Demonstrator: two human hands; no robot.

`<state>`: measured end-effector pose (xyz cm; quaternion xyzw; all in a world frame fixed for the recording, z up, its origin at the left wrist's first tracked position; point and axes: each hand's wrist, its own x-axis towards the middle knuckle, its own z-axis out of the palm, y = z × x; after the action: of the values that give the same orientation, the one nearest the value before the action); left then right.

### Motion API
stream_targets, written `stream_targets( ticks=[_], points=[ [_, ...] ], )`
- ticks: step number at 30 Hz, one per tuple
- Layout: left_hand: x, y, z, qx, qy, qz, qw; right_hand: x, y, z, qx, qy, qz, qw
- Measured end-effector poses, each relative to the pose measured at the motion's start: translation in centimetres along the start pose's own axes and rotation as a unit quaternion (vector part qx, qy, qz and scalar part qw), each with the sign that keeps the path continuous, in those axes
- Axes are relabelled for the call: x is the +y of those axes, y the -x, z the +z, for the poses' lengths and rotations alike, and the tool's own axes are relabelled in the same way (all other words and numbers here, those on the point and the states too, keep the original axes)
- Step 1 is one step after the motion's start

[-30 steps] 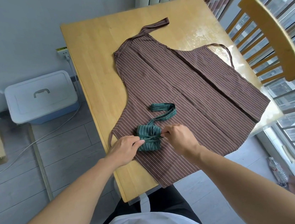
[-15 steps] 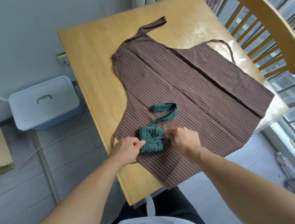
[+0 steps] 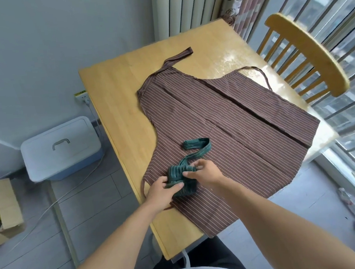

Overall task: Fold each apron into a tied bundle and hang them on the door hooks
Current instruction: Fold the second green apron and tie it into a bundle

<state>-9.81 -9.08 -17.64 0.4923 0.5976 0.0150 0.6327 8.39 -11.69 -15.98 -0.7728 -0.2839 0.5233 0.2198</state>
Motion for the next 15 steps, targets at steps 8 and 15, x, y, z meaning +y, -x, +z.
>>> stream_targets(
  ticks=[8,15],
  points=[
    [4.9,2.7,-2.0,-0.106,0.071,0.081,0.989,-3.8,5.1,-2.9,-0.067,-0.247,-0.018,0.967],
    [11.3,6.0,1.1,-0.172,0.051,0.162,0.970,-3.5,10.0,-8.5,-0.002,-0.351,-0.017,0.936]
  ],
)
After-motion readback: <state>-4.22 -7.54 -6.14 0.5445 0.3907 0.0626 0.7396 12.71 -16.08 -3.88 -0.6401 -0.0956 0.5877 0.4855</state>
